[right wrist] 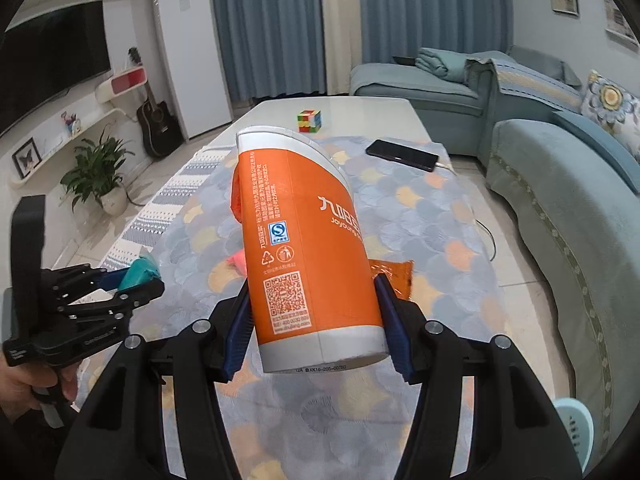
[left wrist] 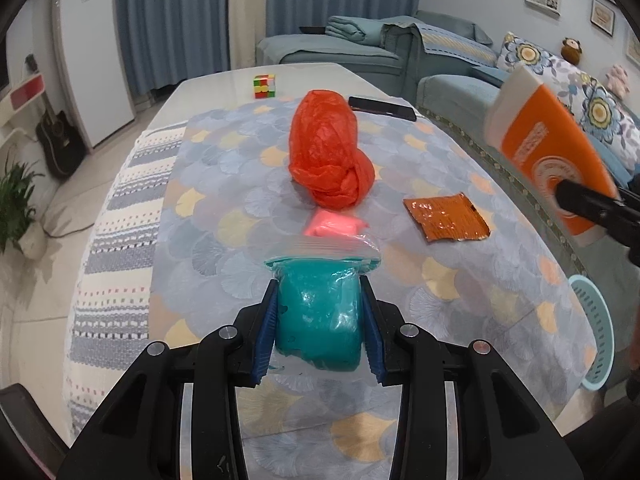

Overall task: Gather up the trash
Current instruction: 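Grasp the orange cylindrical container with the right tool while the left tool holds the teal bag, then carry the teal bag and orange container to the blue basket and release both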

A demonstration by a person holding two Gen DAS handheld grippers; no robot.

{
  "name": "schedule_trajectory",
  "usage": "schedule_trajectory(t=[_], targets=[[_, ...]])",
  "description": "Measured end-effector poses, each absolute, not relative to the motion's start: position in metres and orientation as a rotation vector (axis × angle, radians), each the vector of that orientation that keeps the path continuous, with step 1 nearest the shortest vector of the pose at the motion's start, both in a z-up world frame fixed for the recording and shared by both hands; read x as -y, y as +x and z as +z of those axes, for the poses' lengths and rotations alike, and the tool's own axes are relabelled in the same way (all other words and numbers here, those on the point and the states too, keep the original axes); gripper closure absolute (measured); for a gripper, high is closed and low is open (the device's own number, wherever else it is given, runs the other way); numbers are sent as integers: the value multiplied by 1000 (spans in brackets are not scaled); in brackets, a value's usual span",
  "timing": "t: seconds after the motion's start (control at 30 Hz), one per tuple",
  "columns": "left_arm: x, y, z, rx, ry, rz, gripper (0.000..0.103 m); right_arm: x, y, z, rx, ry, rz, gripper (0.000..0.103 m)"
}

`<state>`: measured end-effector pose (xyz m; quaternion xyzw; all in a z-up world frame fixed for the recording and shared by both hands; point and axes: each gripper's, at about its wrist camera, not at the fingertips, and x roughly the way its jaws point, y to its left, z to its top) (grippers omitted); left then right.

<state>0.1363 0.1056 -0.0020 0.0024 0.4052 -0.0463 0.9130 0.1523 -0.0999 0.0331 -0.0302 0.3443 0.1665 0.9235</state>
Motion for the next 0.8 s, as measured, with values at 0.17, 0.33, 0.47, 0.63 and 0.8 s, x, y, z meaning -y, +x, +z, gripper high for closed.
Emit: schedule_trajectory(t=[0.17, 0.33, 0.47, 0.63, 0.8], targets=[[-93, 130, 1, -817, 29, -113, 67, 116, 130, 42, -673, -29, 321, 50], [-79, 118, 9, -776, 71, -138, 67, 136, 105, 47, -647, 0, 285, 50], [-68, 112, 16, -751, 91, -164, 67, 155, 90, 47, -635, 11, 244, 50], [-49, 104, 23, -722, 116, -200, 67, 186, 72, 43, -630, 25, 180, 50], [-25, 98, 30, -698, 132, -253, 67, 225, 55, 44, -611, 60, 102, 50]])
